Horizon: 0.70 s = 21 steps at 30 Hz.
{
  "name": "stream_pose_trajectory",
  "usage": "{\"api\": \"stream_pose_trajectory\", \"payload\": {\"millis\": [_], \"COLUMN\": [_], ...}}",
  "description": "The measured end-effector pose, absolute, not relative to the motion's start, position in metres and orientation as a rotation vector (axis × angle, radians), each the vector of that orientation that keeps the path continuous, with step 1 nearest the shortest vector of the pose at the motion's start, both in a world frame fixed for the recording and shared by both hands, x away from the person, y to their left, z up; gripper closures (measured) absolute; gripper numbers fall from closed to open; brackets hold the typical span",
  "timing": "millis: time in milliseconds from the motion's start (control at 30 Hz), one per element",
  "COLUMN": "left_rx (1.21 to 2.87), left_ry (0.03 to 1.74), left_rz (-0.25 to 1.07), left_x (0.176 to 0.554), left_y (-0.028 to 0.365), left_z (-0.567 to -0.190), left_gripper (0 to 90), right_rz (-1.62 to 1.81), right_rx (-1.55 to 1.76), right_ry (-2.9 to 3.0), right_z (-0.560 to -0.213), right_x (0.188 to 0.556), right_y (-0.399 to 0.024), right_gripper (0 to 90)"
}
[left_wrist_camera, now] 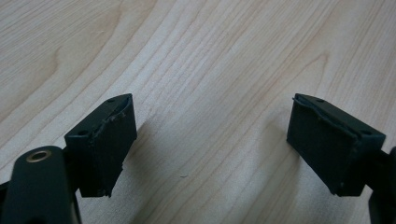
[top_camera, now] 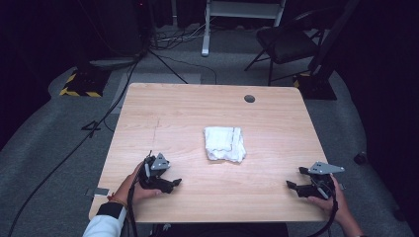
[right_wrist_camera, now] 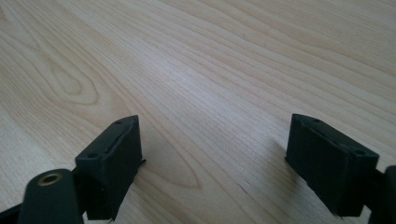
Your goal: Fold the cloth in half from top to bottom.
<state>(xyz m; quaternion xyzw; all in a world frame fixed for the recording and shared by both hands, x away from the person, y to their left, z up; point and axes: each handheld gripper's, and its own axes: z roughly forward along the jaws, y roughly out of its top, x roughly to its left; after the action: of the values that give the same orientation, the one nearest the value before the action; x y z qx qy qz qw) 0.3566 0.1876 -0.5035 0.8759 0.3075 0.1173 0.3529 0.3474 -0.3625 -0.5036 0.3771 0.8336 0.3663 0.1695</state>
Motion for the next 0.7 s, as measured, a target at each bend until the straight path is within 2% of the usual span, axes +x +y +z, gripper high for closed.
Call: {"api": "stream_pose_trajectory", "payload": {"millis": [700], "left_rx": [2.262], "left_ry": [0.805], "left_rz": [0.305], "left_x": [0.3575], "left_y": [0.1875], "left_z": [-0.5035], "left_gripper": [16.0], "right_rz": [1.041], "right_rx": [1.075], "right_ry": [2.367], "right_z": [-0.5036], "right_x": [0.3472], "right_y": [-0.3631], "right_gripper": [18.6]}}
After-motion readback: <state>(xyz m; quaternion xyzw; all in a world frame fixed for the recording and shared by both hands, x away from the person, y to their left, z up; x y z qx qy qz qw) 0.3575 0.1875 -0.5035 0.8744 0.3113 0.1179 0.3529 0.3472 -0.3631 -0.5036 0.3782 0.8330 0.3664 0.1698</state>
